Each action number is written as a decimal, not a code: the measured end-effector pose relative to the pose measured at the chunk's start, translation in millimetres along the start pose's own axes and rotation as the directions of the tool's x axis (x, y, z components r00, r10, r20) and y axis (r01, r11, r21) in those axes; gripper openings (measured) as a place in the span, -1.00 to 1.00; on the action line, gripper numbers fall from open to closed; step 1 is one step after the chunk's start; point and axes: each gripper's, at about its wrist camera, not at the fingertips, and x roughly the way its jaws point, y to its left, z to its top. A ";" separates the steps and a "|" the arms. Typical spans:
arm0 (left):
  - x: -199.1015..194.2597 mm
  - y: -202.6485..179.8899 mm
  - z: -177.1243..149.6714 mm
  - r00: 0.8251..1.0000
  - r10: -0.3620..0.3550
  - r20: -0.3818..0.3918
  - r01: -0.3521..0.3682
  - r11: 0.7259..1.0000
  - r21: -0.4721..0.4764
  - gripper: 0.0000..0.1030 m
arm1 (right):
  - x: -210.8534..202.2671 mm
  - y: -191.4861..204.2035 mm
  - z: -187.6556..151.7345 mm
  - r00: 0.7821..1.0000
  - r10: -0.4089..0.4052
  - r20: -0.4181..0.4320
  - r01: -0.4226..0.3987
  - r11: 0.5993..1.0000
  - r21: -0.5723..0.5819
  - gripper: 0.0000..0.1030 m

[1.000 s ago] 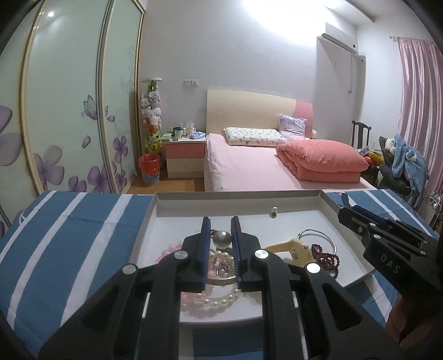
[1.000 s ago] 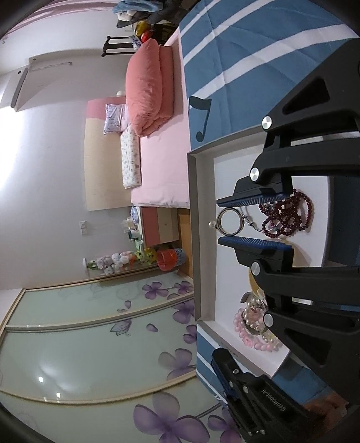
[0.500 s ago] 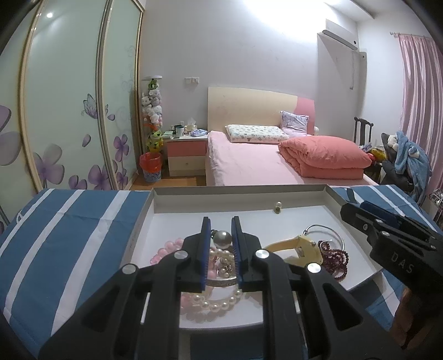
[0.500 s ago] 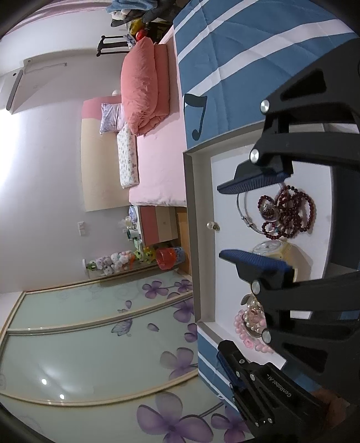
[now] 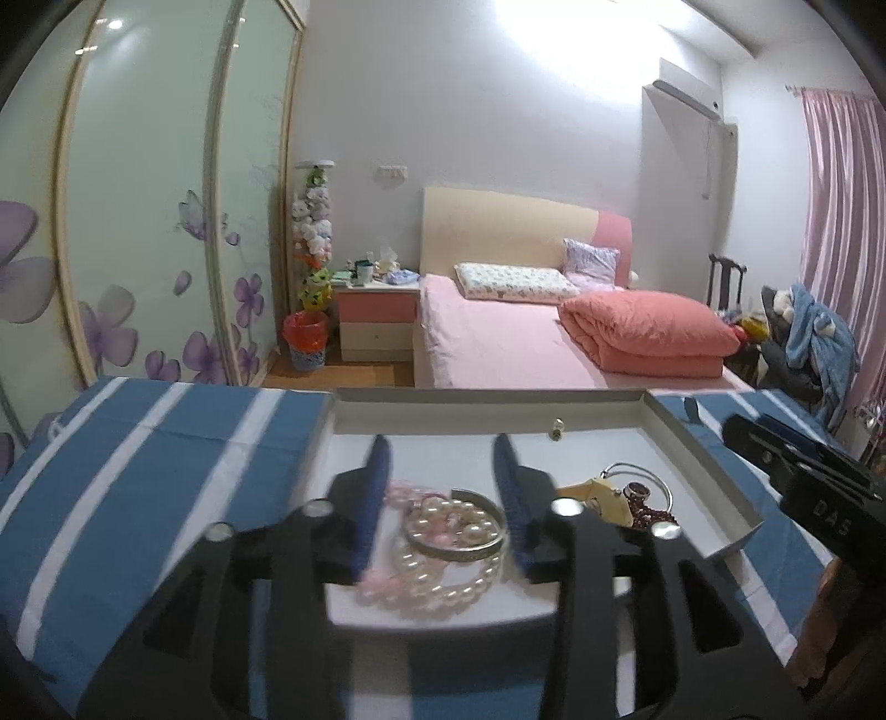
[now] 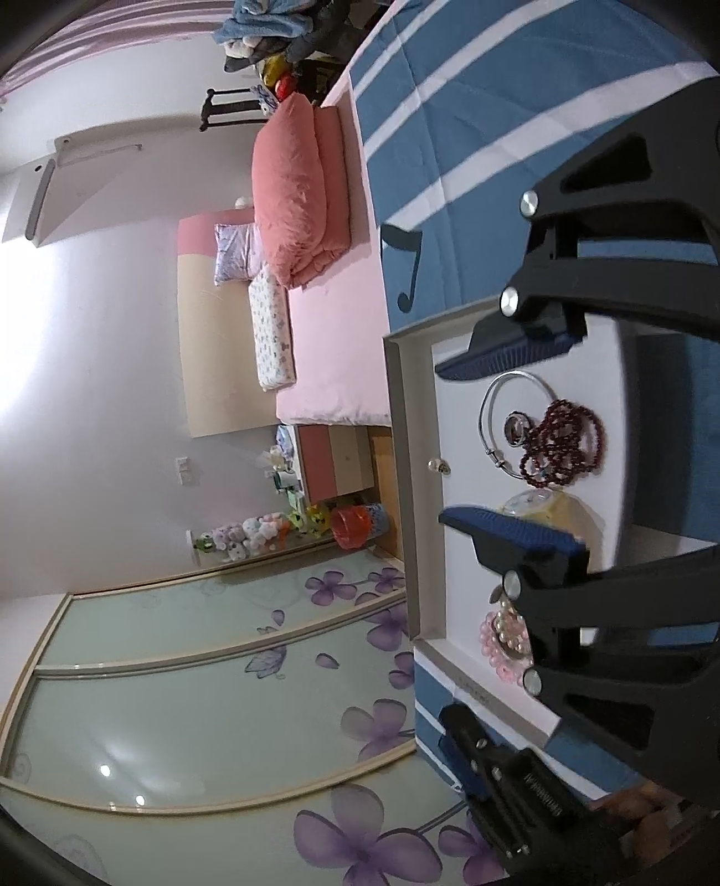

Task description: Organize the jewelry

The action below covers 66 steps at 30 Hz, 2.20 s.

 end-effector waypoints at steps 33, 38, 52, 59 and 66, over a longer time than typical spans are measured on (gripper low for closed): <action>-190.2 16.5 -86.1 0.983 0.128 0.134 -0.132 0.991 0.019 0.91 | -156.7 42.8 -77.9 0.978 -0.091 0.188 0.117 0.984 -0.132 0.97; -192.4 16.9 -83.5 0.982 0.123 0.140 -0.126 0.992 0.008 0.91 | -159.5 39.6 -79.3 0.975 -0.091 0.203 0.118 0.985 -0.127 0.97; -194.0 17.3 -77.7 0.984 0.116 0.137 -0.117 0.993 0.005 0.91 | -157.6 40.2 -83.2 0.981 -0.072 0.178 0.094 0.989 -0.117 0.97; -193.6 15.5 -78.3 0.985 0.113 0.128 -0.114 0.993 0.005 0.91 | -157.6 37.8 -82.6 0.983 -0.071 0.170 0.090 0.990 -0.108 0.97; -193.8 15.4 -77.9 0.985 0.114 0.128 -0.115 0.993 0.006 0.91 | -156.6 35.9 -82.0 0.984 -0.068 0.164 0.085 0.991 -0.101 0.97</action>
